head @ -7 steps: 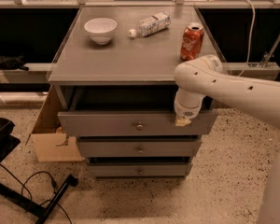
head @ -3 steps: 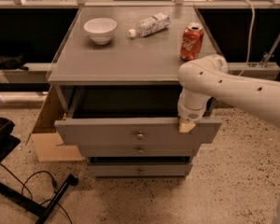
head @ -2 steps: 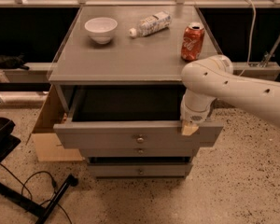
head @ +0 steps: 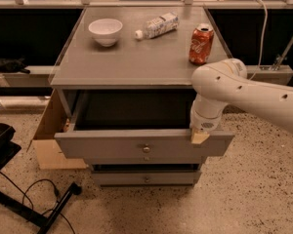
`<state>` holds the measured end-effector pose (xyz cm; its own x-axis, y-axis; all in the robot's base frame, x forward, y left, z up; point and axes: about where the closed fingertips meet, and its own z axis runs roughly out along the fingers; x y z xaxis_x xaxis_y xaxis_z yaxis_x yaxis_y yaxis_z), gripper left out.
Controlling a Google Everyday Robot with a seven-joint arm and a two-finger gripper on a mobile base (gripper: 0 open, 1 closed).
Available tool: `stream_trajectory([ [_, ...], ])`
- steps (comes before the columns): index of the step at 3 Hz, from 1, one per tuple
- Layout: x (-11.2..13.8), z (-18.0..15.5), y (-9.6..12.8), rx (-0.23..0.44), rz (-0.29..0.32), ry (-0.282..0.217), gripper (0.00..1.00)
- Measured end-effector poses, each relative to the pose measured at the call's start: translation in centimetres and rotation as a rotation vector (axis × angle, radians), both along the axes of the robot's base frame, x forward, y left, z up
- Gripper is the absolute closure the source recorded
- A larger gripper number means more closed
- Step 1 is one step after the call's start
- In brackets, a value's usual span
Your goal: Open top drawer
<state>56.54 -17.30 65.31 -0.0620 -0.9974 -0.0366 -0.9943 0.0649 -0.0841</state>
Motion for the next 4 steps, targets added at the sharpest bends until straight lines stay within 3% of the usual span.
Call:
stream_trajectory([
  [3,-5.3,1.4,-0.2,0.022,0.043,0.073,1.00],
  [4,-5.3,1.8,-0.2,0.022,0.043,0.073,1.00],
])
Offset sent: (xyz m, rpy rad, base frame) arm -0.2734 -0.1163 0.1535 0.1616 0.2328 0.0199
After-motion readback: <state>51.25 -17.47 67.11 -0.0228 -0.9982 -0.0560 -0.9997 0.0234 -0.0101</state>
